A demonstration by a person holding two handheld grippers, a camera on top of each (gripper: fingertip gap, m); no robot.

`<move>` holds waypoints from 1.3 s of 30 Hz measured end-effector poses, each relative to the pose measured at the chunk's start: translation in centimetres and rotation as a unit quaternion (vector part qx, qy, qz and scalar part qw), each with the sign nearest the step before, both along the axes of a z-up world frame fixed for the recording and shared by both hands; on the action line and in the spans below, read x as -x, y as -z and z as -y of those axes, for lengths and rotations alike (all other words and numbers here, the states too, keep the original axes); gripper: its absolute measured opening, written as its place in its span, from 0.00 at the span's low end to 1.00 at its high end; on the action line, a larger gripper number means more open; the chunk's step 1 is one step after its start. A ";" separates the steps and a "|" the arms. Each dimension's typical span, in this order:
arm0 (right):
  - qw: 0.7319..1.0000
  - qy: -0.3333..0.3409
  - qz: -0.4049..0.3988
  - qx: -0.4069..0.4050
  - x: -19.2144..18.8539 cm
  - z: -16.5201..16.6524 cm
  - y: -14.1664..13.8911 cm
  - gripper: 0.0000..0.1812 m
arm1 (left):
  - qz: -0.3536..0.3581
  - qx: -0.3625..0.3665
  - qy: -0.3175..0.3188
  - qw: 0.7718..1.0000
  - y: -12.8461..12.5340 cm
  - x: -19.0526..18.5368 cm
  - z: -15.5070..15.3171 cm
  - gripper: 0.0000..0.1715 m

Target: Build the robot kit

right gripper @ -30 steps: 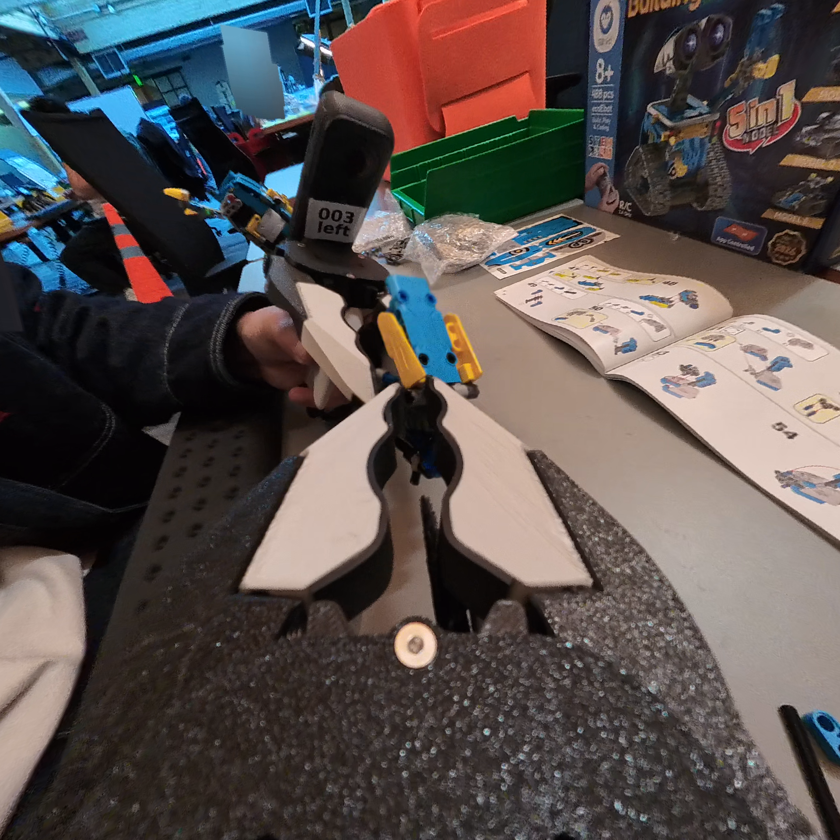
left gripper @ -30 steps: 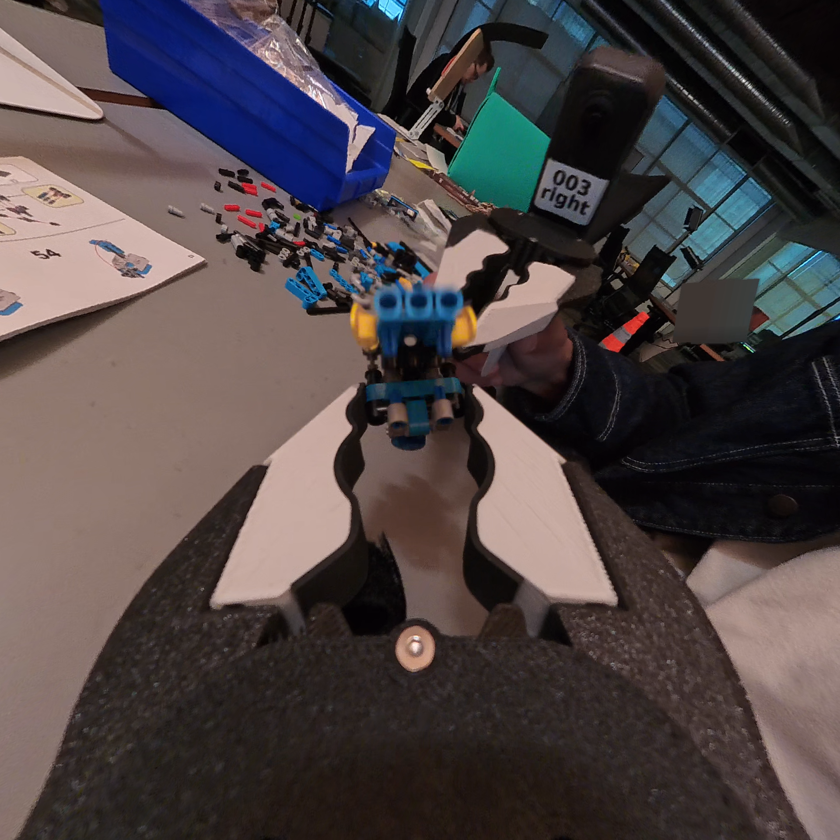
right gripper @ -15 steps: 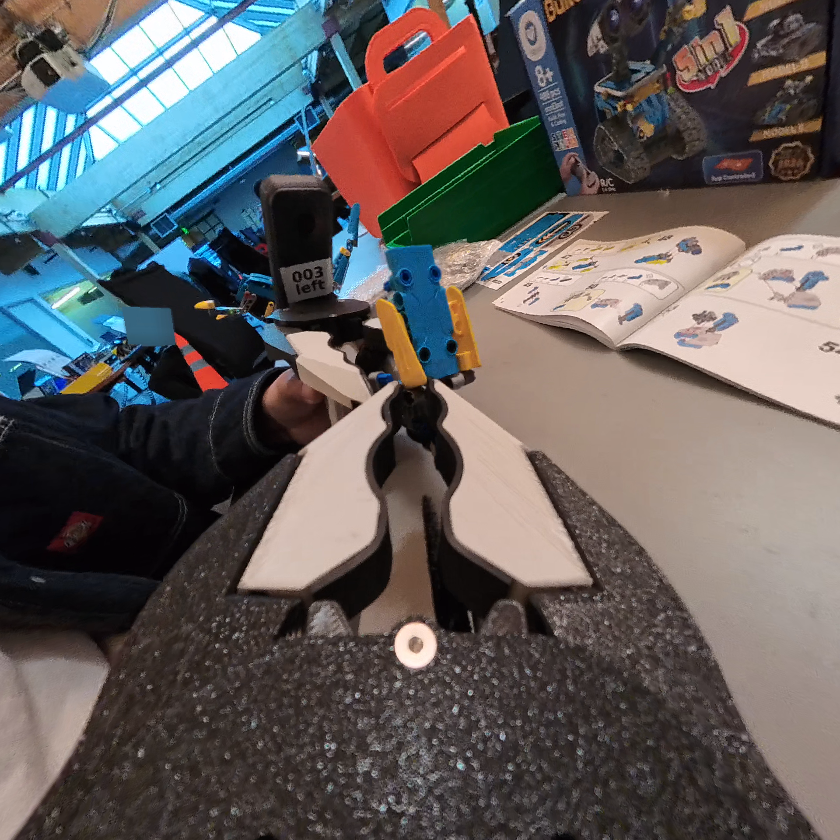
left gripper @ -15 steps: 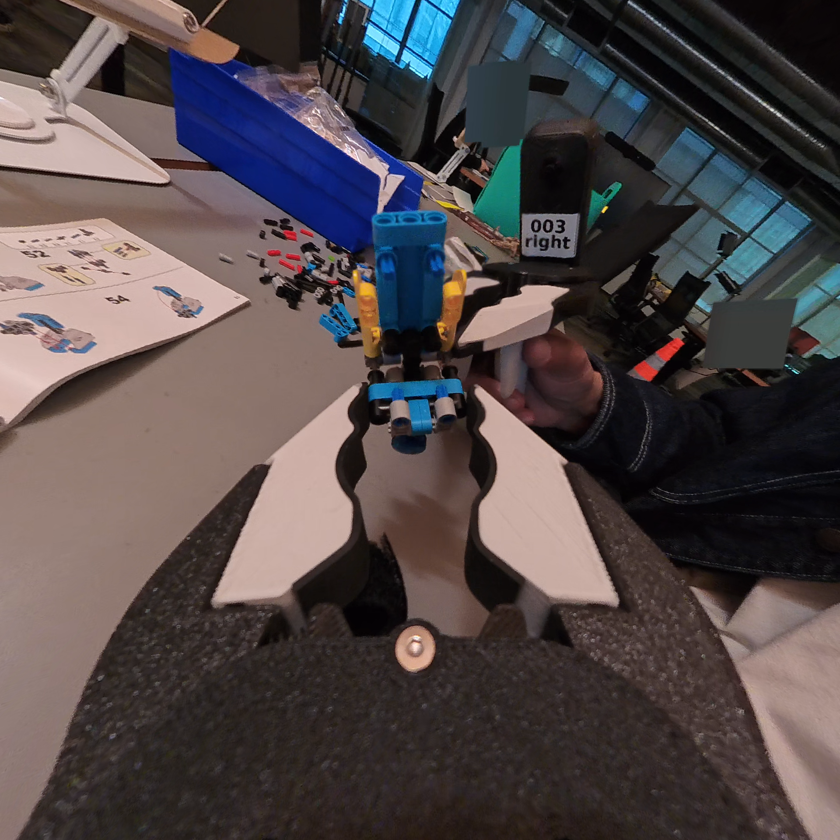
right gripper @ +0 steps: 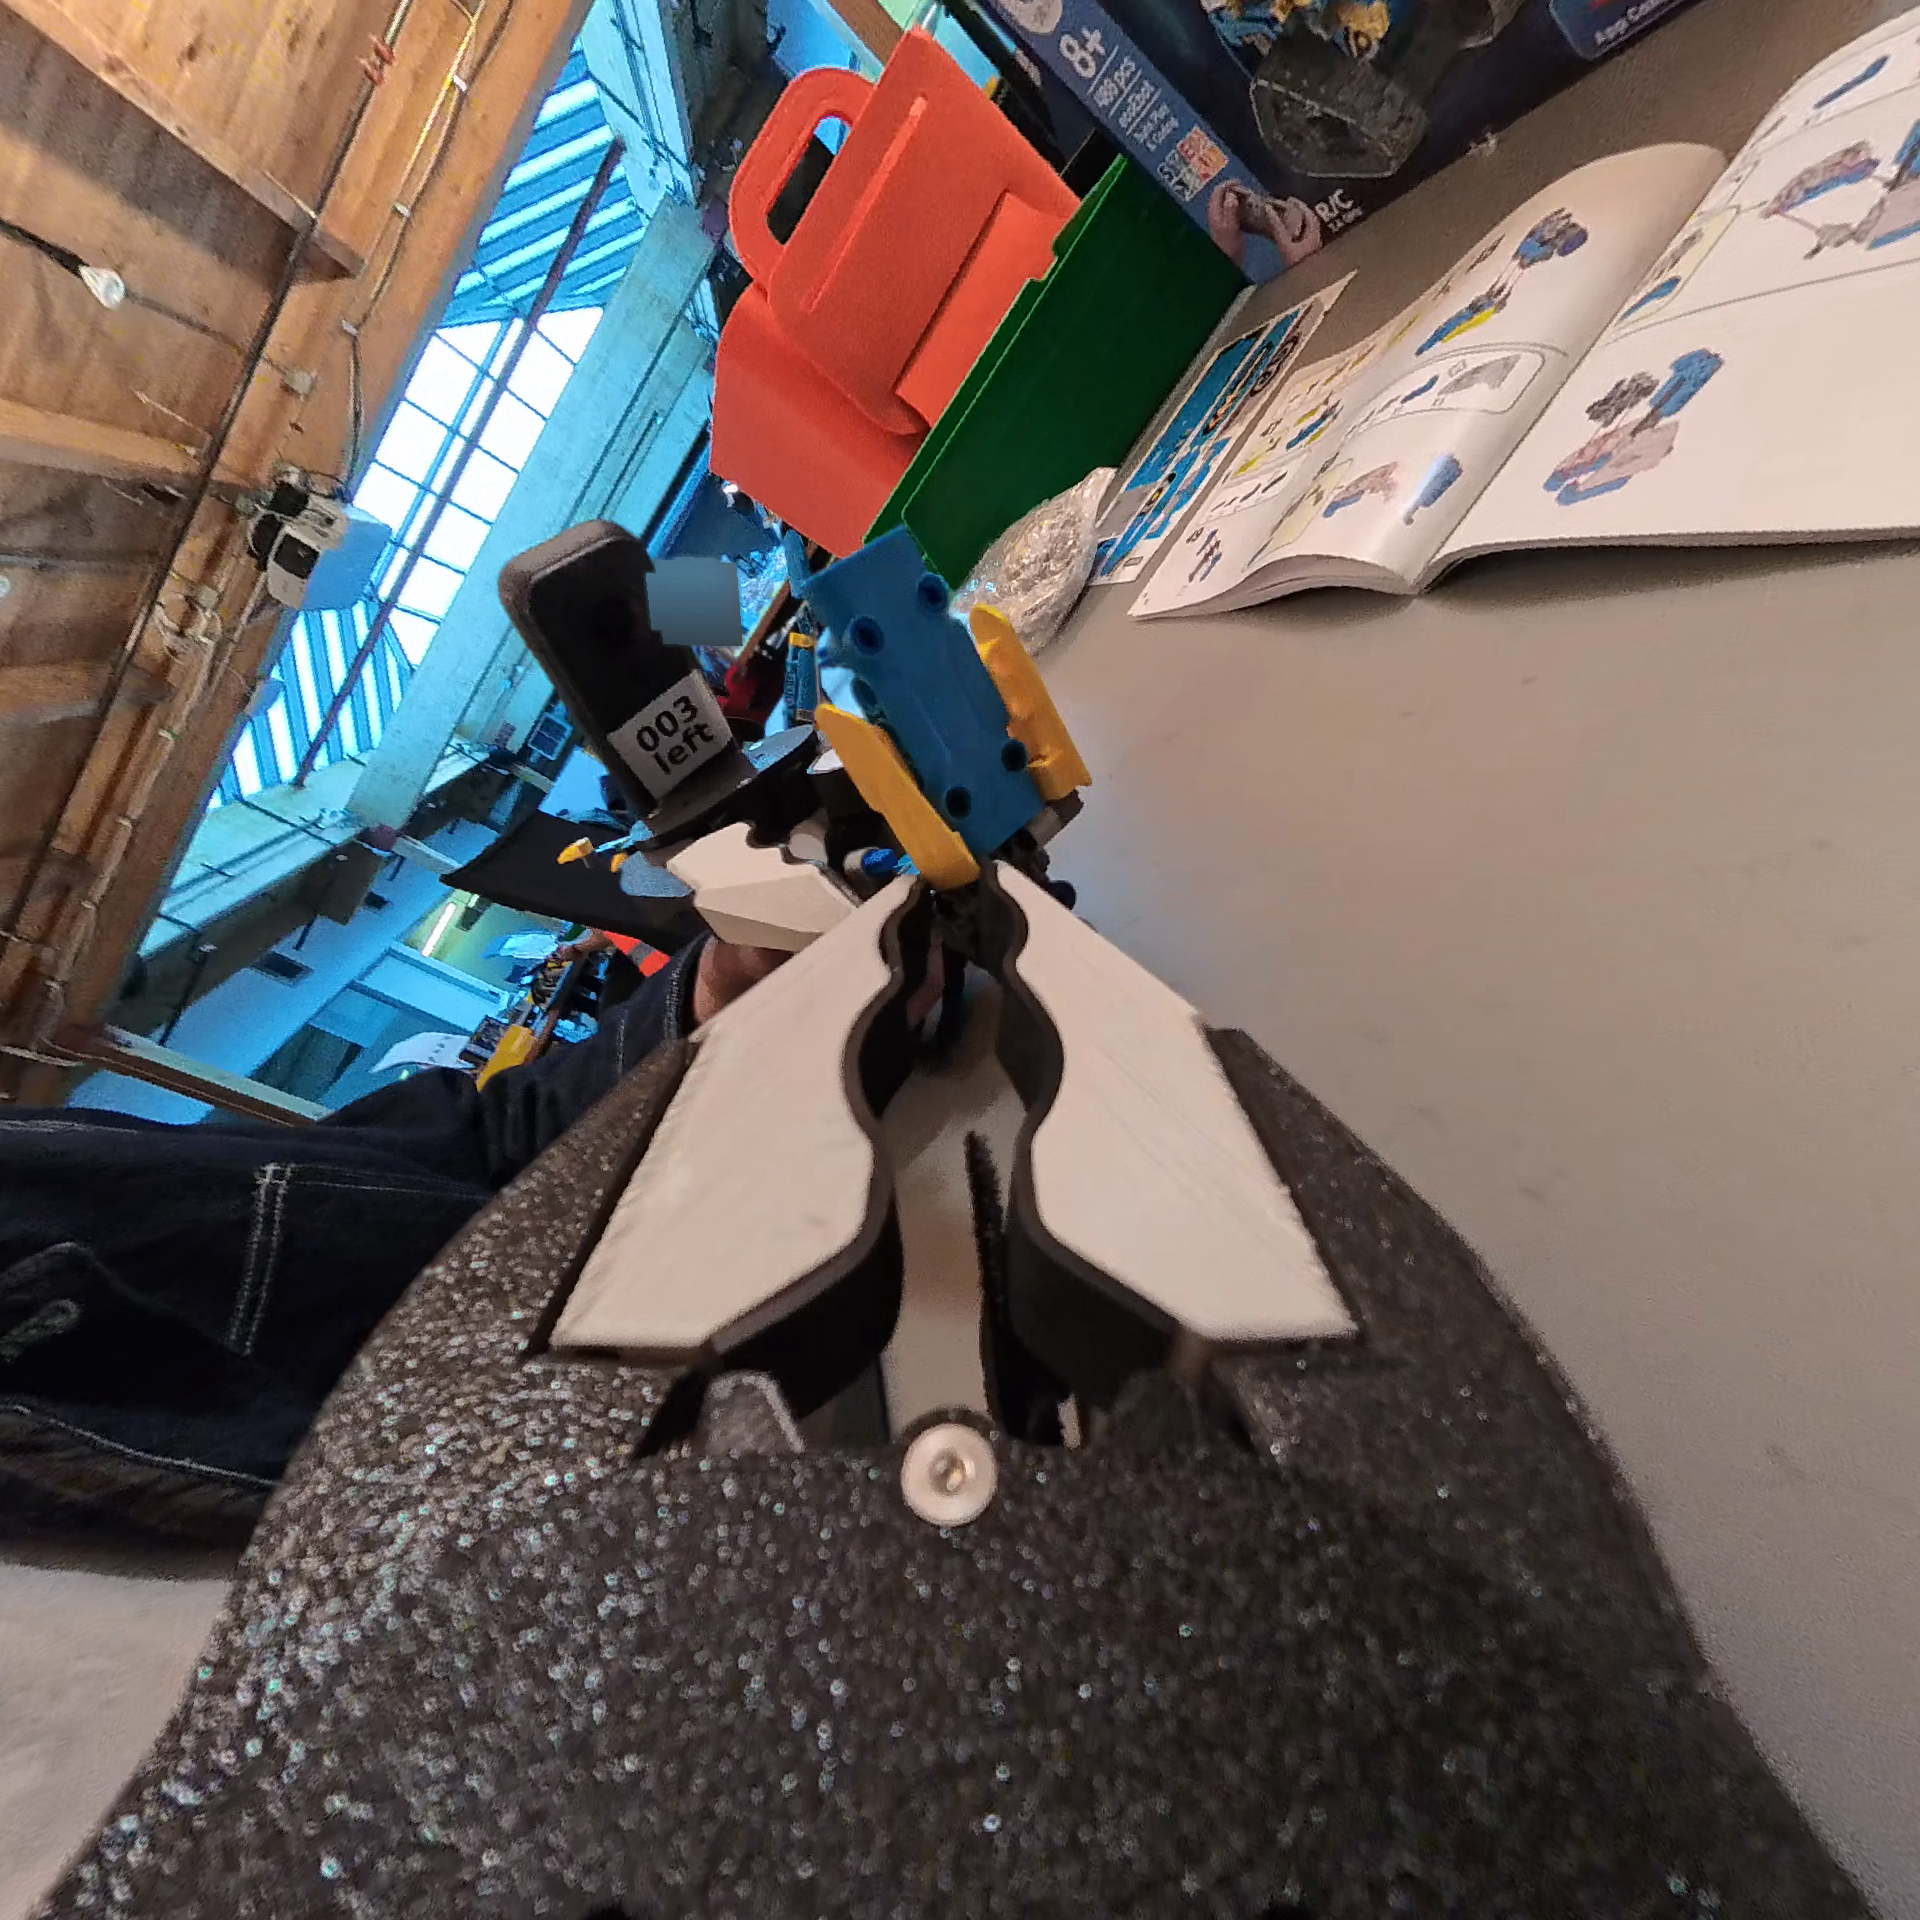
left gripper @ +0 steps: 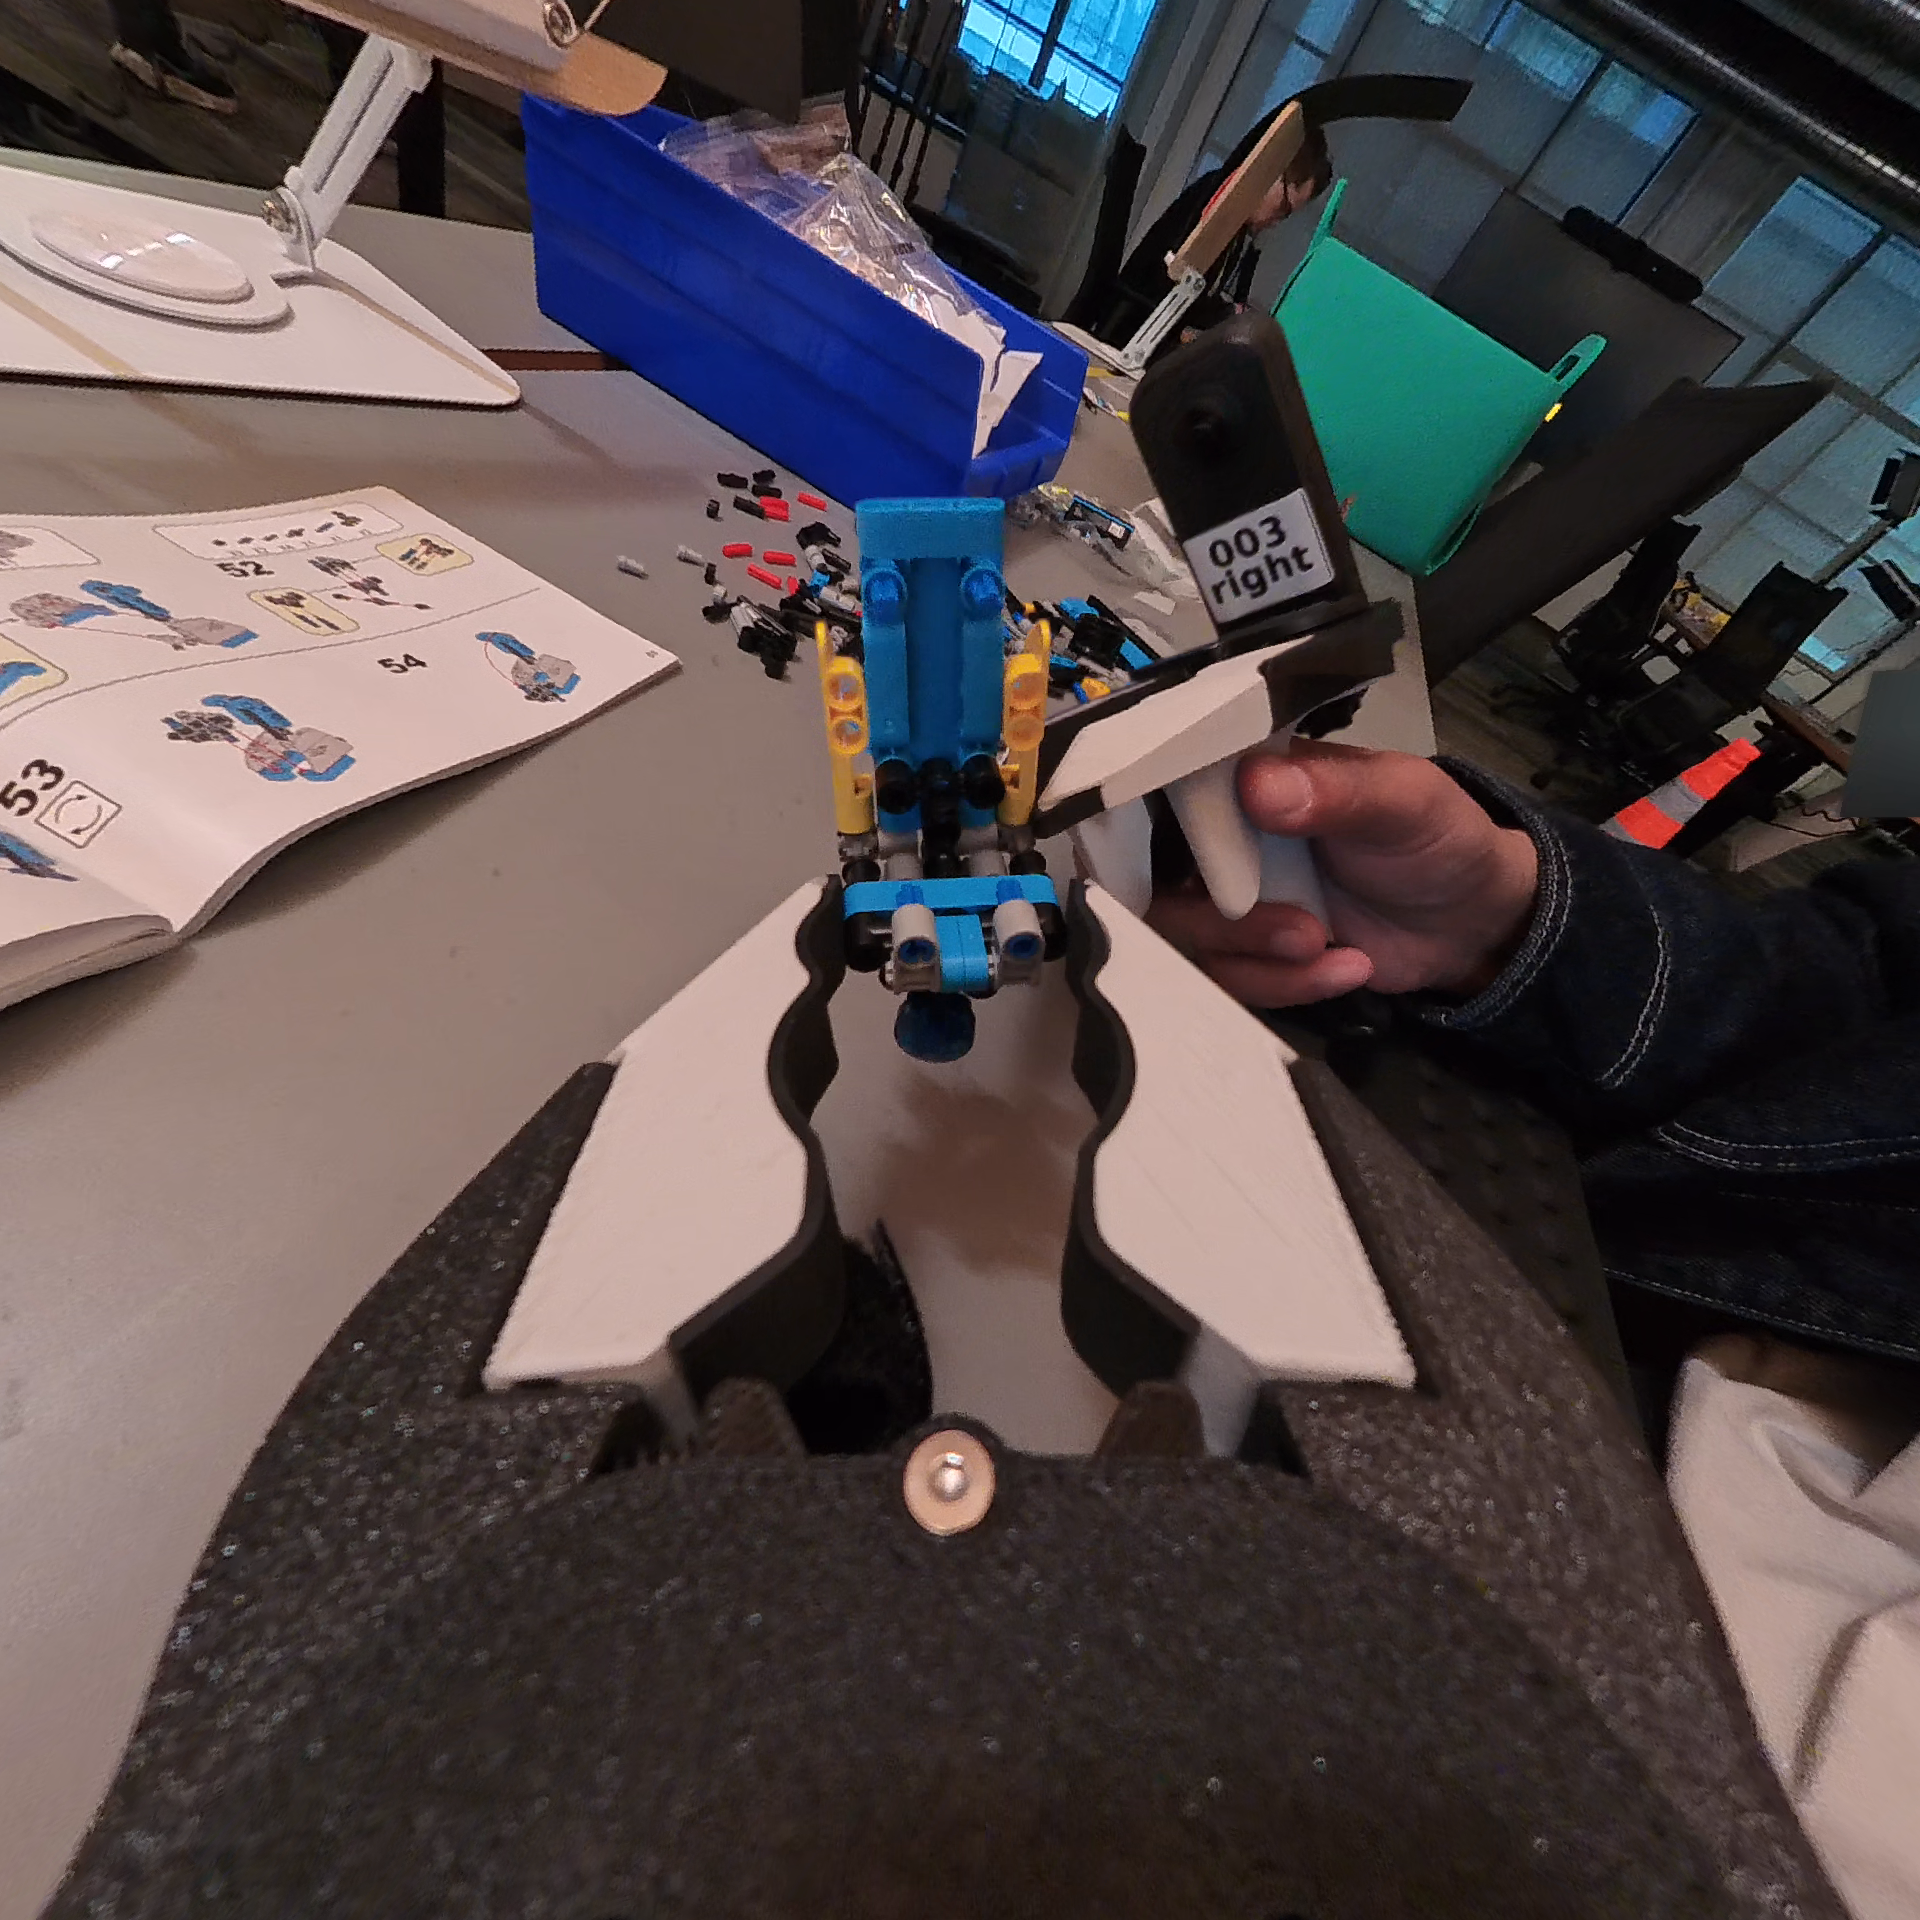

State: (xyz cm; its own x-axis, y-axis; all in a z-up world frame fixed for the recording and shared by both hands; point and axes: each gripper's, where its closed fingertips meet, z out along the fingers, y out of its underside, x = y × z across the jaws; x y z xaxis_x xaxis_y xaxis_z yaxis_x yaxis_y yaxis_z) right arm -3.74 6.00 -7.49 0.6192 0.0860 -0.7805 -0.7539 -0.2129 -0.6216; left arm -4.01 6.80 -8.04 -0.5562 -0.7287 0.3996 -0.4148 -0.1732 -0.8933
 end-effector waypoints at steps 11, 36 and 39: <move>0.998 -0.007 -0.068 0.006 -0.3 0.1 1.0 0.04 | 0.015 -0.074 -0.011 0.997 0.9 -0.3 0.1 0.24; 0.949 -0.098 0.192 0.231 2.1 0.8 8.4 0.08 | 0.146 -0.433 0.051 0.888 5.1 1.1 0.0 0.25; 0.952 -0.094 0.199 0.213 2.1 0.5 7.8 0.12 | 0.174 -0.469 0.050 0.864 5.3 1.2 -0.5 0.25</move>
